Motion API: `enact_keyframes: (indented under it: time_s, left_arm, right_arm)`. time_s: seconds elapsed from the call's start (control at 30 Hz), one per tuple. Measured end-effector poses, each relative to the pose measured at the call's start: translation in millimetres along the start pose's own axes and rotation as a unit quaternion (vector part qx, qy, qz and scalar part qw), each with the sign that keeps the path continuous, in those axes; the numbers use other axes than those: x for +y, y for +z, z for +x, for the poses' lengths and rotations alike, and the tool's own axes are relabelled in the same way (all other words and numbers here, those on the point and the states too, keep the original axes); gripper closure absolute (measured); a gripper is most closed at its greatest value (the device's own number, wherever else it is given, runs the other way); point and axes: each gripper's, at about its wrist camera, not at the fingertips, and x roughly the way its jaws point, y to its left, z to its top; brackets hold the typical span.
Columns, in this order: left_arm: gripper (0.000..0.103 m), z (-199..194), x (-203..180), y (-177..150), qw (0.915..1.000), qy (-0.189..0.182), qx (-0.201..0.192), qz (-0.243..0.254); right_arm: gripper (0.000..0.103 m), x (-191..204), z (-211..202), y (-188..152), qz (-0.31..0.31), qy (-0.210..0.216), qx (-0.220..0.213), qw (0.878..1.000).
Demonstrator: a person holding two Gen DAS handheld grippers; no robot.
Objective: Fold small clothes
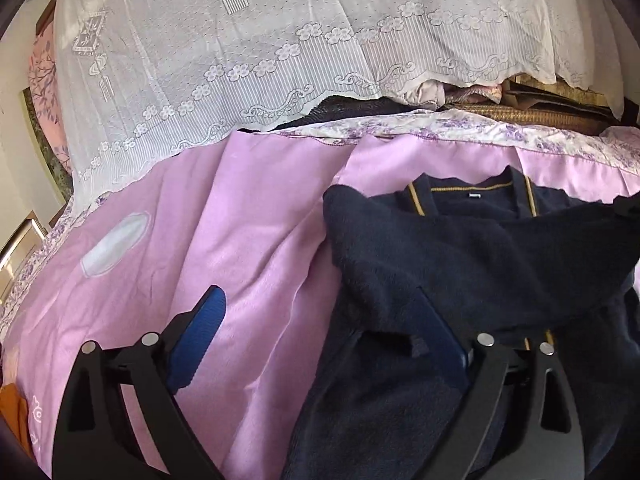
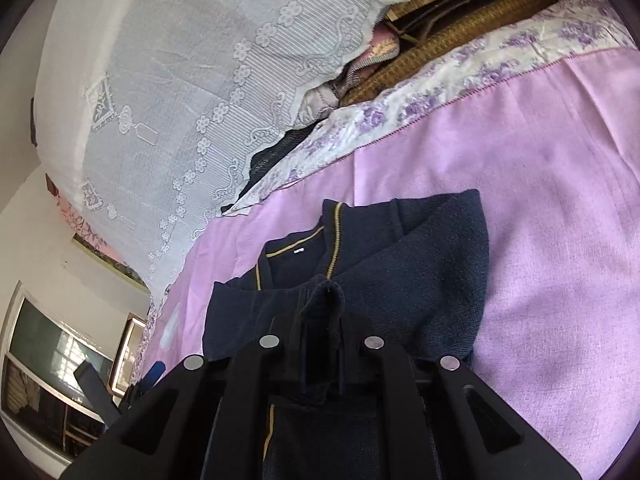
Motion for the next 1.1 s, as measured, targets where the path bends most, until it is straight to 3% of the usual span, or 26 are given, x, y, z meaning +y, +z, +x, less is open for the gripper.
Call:
enact_keyframes:
  time_s: [0.07,0.17,0.23,0.3,0.33,0.4,0.53,0.63,0.73,0.83,0.9,0.93,1.0,1.1]
  left_arm:
    - [0.012,21,-2,9,0.9997,0.001,0.022,-0.01]
    - [0.007,70,4,1,0.9944,0.053,0.087,-0.028]
    - [0.005,87,21,-8,0.9899,0.018,0.119,-0.075]
    - [0.005,85,34,-6,0.988,0.028,0.117,-0.097]
    - [0.005,85,35,-6,0.9886,0.046,0.111,-0.09]
    - [0.005,85,35,-8,0.9889,0.051,0.108,-0.089]
    - [0.006,65,42,-5,0.9907,0.03,0.076,-0.109]
    - [0.006,44,50,6,0.99,-0.013,0.04,-0.135]
    - [0.006,37,36,19,0.9917,-0.059,0.027,-0.11]
    - [0.006,48,11,15,0.9978,-0.021,0.033,-0.053]
    - [0.006,74,1,4,0.9966,0.011,0.077,-0.026]
    - [0.004,86,2,-1,0.9941,0.005,0.104,-0.032]
    - [0.004,89,18,-2,0.9901,-0.022,0.117,-0.075]
    - [0.004,90,26,-4,0.9875,-0.029,0.122,-0.095]
  right_arm:
    - [0.092,4,-1,0,-0.016,0.0,-0.007,1.0]
    - [0.092,-3,4,2,-0.023,-0.024,-0.002,0.999]
    - [0.091,-16,12,3,-0.012,-0.047,0.01,0.999]
    - [0.086,-32,21,2,0.002,-0.09,0.023,0.996]
    - [0.092,-37,23,2,0.007,-0.106,0.022,0.994]
    - [0.094,-41,19,4,0.015,-0.115,0.016,0.993]
    - [0.089,-27,-3,7,-0.012,-0.164,-0.042,0.986]
    - [0.089,-5,-12,6,-0.041,-0.12,-0.056,0.99]
    - [0.089,20,-1,-3,-0.081,-0.076,-0.02,0.994]
    - [0.089,29,19,-16,-0.102,-0.073,0.025,0.992]
    - [0.09,24,32,-26,-0.104,-0.094,0.056,0.988]
    - [0.094,19,38,-31,-0.102,-0.105,0.073,0.987]
    - [0.096,9,38,-39,-0.094,-0.094,0.076,0.988]
    - [0.097,9,34,-40,-0.088,-0.094,0.077,0.989]
